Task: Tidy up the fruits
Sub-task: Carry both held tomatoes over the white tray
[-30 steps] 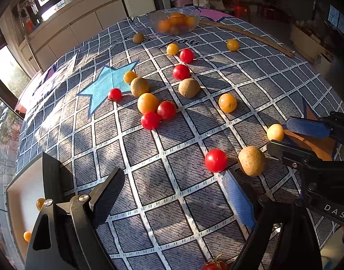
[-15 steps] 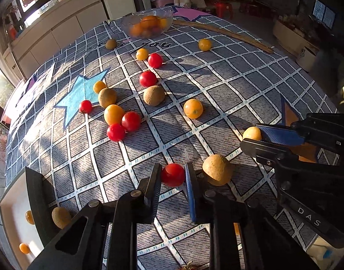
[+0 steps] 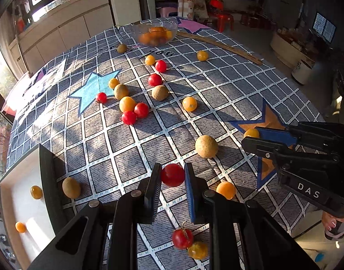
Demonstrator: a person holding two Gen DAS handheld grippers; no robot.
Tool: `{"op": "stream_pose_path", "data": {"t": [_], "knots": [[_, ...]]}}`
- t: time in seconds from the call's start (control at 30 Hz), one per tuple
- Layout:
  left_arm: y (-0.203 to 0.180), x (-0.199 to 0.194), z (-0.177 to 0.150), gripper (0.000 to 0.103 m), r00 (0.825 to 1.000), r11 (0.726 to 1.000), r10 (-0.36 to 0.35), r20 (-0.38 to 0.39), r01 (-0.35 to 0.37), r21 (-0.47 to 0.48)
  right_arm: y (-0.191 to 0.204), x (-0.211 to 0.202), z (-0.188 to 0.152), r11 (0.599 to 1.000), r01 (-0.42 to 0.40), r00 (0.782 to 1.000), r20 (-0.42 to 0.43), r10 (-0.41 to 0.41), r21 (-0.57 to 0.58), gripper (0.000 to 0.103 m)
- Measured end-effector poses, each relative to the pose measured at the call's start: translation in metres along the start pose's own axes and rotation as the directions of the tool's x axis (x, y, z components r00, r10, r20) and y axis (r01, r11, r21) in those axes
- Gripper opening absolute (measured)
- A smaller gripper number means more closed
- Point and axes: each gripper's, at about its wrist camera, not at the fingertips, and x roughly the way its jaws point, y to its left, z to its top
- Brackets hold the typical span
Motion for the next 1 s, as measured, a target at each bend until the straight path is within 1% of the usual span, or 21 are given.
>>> {"op": "stream_pose_path", "data": {"t": [0.23,0.33,0.43,0.63,0.73,0.83,1.0], "knots": [[0.021,-0.035,-0.024,0.021,0.999,0.999,0.025,0.038,-0.023,-0.035,0.014,-0.015,-0.004,1.000,-0.018,1.000,0.008,0.018,0.005,0.021],[0.033,-0.048,-0.038,0.021,0.998,0.997,0.049,0.047,-0.046,-0.057,0.025,-0.021,-0.004,1.000,-0.026,1.000,0.013,0.026,-0.006,0.021],[0.046,-0.061,-0.052,0.021,0.996,0.995,0.062,0.059,-0.058,-0.080,0.041,-0.026,-0.003,0.999,-0.037,0.999,0.015,0.037,-0.027,0.021],[0.080,-0.084,-0.084,0.021,0.991,0.985,0.112,0.070,-0.101,-0.140,0.083,-0.028,-0.001,0.994,-0.068,0.998,0.008,0.069,-0.084,0.021],[0.101,-0.093,-0.098,0.021,0.988,0.974,0.142,0.068,-0.127,-0.186,0.107,-0.026,0.000,0.989,-0.099,0.995,-0.005,0.099,-0.109,0.021],[0.124,-0.098,-0.111,0.021,0.981,0.957,0.183,0.061,-0.164,-0.239,0.133,-0.023,0.001,0.982,-0.128,0.992,-0.021,0.126,-0.140,0.021],[0.170,-0.104,-0.132,0.021,0.966,0.913,0.255,0.034,-0.229,-0.338,0.182,-0.016,0.005,0.965,-0.181,0.983,-0.048,0.175,-0.191,0.021]]}}
